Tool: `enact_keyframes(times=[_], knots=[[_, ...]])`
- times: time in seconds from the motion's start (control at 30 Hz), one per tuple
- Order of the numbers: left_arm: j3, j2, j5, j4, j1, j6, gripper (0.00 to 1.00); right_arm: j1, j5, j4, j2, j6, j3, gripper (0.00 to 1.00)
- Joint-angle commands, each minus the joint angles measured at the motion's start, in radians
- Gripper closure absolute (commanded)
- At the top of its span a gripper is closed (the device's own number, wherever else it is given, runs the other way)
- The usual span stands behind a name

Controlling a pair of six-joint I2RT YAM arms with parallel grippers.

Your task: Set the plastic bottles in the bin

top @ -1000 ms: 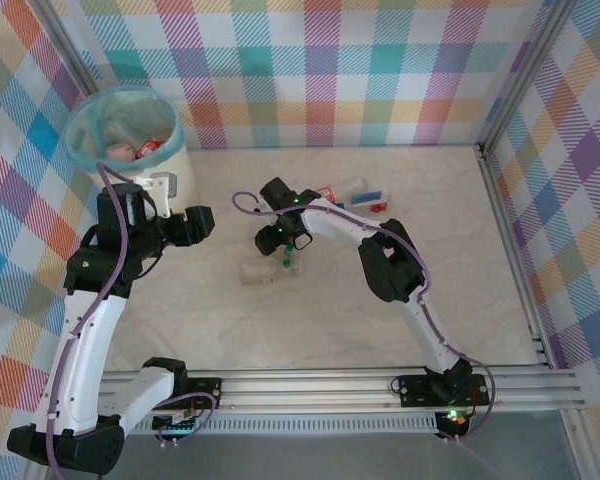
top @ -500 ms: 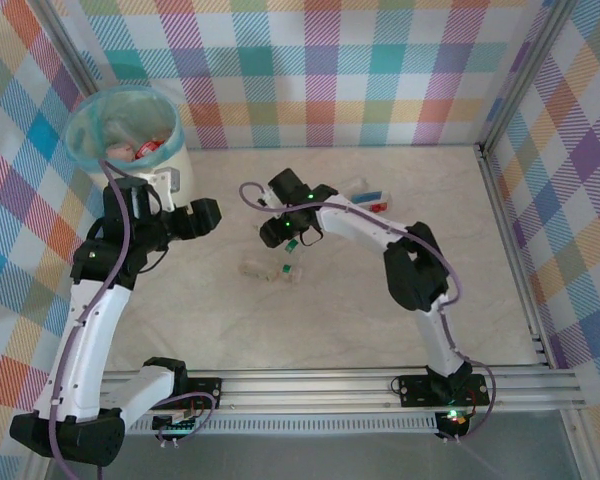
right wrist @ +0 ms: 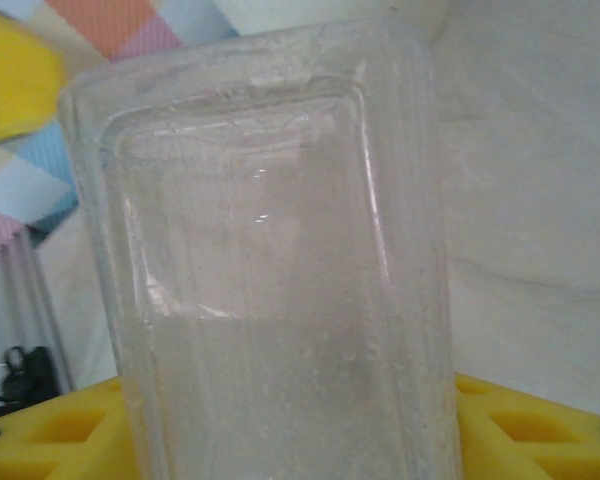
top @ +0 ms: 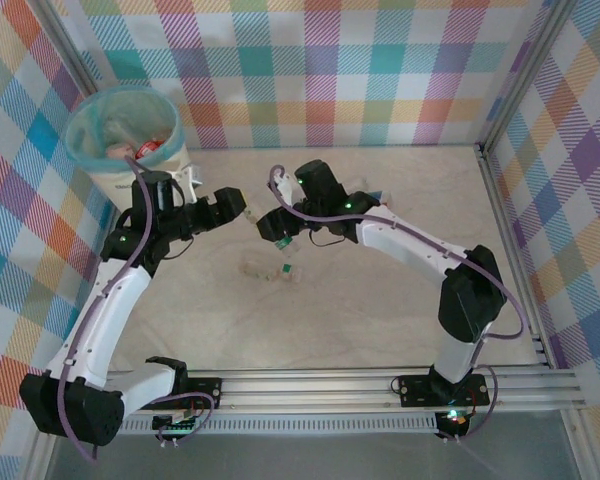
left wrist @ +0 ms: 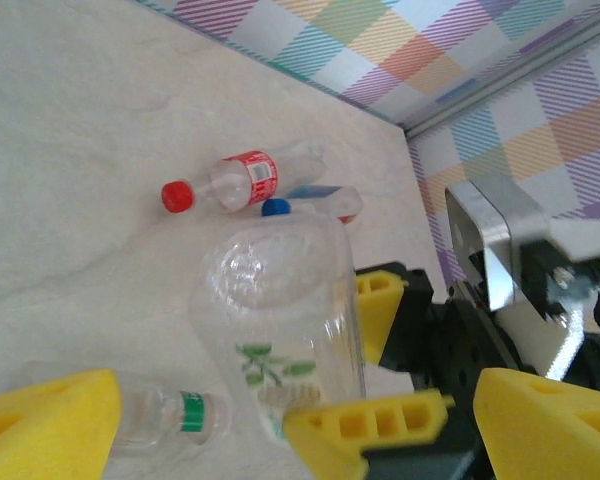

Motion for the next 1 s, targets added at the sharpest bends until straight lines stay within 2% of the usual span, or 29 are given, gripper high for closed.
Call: enact_keyframes(times=[0.0,0.2,0.3,0.6,0.77,0.9,0.97], knots=[[-0.013,0.012,0.050,0.082,-0.022,-0.044,0.09,-0.002,-0.132,0.126,-0.056,0.056,-0.033,0.38],[0.004,0.060,0.077,0.057,-0.051,-0.039,0.12,0.006,-0.176,0.201,-0.101,0.075,-0.082,0.38],[0.012,0.068,0.085,0.051,-0.063,-0.034,0.17,0.011,-0.172,0.210,-0.112,0.075,-0.089,0.38],[0.055,0.053,0.043,0.022,-0.069,-0.043,0.39,0.012,-0.171,0.199,-0.116,0.071,-0.087,0.35],[0.127,0.034,-0.059,-0.029,-0.069,-0.041,0.44,0.012,-0.159,0.166,-0.122,0.074,-0.054,0.26],[0.256,0.042,-0.210,-0.125,-0.064,0.013,0.44,0.012,-0.138,0.111,-0.121,0.085,0.005,0.14],[0.338,0.056,-0.279,-0.166,-0.051,0.056,0.44,0.012,-0.124,0.095,-0.124,0.093,0.025,0.11]])
